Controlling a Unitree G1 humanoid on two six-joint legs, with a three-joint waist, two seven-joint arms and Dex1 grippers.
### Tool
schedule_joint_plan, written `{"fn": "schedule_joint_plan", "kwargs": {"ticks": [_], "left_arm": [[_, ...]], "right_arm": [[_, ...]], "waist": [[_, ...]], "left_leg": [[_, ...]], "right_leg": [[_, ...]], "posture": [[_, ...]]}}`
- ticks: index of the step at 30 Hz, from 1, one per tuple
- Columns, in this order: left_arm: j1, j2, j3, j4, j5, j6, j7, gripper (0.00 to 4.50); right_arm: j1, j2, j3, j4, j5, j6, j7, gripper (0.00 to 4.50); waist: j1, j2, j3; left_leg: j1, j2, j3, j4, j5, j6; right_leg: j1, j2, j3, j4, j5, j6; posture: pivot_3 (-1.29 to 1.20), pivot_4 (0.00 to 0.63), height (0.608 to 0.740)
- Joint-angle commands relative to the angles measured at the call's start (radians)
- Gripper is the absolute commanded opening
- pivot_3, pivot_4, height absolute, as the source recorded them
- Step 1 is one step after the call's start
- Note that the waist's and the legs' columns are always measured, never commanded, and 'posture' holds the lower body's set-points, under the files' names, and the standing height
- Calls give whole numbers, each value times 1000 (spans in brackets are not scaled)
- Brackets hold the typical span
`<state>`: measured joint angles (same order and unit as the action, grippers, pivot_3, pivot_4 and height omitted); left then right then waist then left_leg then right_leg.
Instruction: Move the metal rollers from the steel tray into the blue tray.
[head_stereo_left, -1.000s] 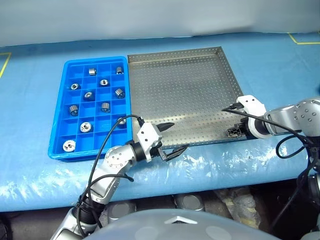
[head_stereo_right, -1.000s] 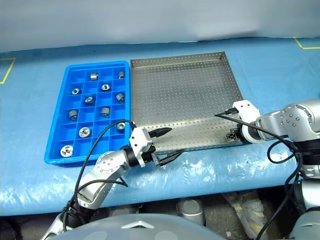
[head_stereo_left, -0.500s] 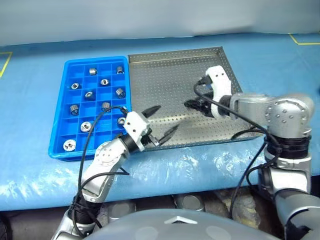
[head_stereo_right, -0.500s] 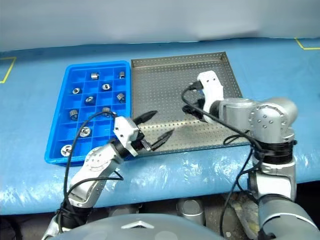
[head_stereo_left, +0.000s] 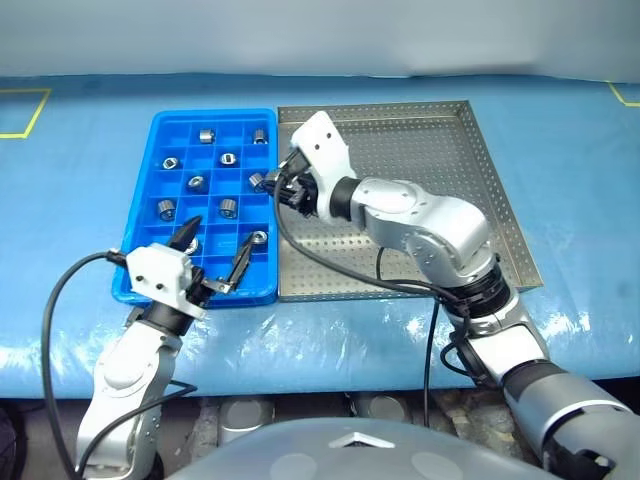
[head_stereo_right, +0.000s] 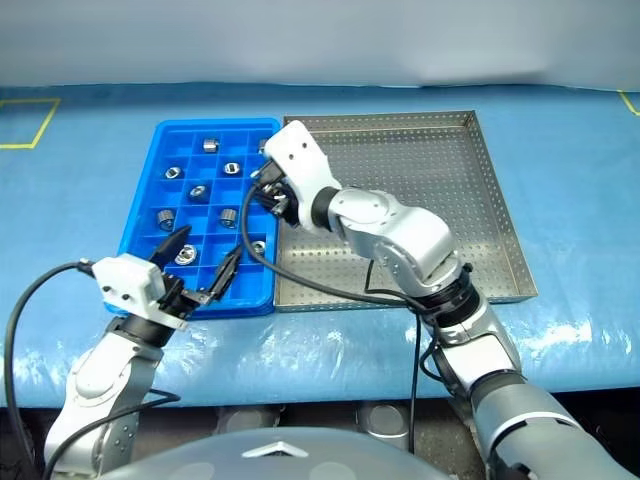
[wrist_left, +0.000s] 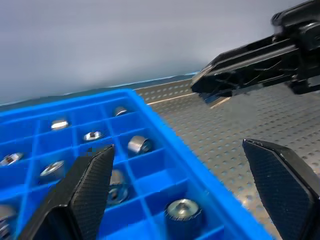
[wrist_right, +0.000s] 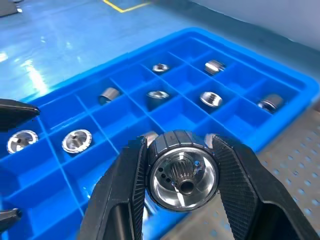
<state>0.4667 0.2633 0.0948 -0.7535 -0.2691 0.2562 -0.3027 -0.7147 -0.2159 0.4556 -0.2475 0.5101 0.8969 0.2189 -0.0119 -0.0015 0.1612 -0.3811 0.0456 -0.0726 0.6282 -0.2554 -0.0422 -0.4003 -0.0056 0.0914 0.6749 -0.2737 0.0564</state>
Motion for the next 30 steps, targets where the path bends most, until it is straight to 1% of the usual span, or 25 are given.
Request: {"fn": "schedule_joint_plan", "kwargs": {"ticks": [1, 3, 9, 16, 23, 25, 26, 29, 30], "left_arm": [[59, -10, 25, -60, 18, -37, 21, 4500], [104, -32, 32, -69, 20, -63, 34, 4500], [221, -94, 59, -76, 44, -144, 68, 4500], [310, -116, 61, -88, 31, -182, 63, 4500], [339, -114, 56, -93, 27, -188, 58, 4500], [334, -113, 56, -94, 27, -183, 60, 4500], [329, -110, 55, -94, 26, -179, 59, 4500], [313, -95, 47, -97, 19, -167, 46, 4500], [306, -89, 46, -99, 13, -162, 41, 4500]], "right_arm": [[25, 45, 40, 6, -58, -81, 52, 1708], [39, 65, 68, 18, -91, -117, 84, 1708], [87, 117, 94, 87, -120, -184, 202, 1708], [122, 149, 125, 160, -161, -203, 298, 1708], [169, 169, 144, 228, -204, -190, 347, 1708], [177, 176, 141, 249, -217, -190, 345, 2427], [181, 180, 134, 252, -221, -188, 341, 2645], [188, 190, 94, 236, -220, -172, 336, 3710], [188, 191, 76, 222, -215, -165, 336, 3971]], "waist": [[6, 0, 0], [12, 0, 0], [37, -2, 0], [59, -2, 0], [67, -2, 0], [69, -2, 0], [71, -2, 0], [79, -2, 0], [82, -2, 0]], "left_leg": [[0, 0, 0, 0, 0, 0], [0, 0, -1, 0, 0, 0], [0, 0, -2, 0, 0, 0], [0, 0, -5, -1, 0, 0], [0, 0, -7, -2, 0, 0], [0, 0, -8, -2, 0, 0], [0, 1, -8, -2, 0, 0], [0, 1, -9, -2, 0, 0], [0, 1, -9, -2, 0, 0]], "right_leg": [[0, 0, 0, 0, 0, 0], [0, 0, -1, 0, 0, 0], [0, 0, -3, 0, -1, -2], [1, 0, -7, 0, -3, -5], [1, 0, -10, 0, -5, -6], [1, 0, -10, 1, -5, -6], [2, 0, -11, 1, -6, -5], [2, 0, -12, 1, -6, -5], [2, 0, -12, 1, -6, -5]], "posture": [[205, 150, 740], [236, 150, 740], [299, 150, 740], [332, 150, 740], [345, 150, 740], [343, 150, 740], [343, 150, 740], [326, 150, 740], [315, 150, 740]]}}
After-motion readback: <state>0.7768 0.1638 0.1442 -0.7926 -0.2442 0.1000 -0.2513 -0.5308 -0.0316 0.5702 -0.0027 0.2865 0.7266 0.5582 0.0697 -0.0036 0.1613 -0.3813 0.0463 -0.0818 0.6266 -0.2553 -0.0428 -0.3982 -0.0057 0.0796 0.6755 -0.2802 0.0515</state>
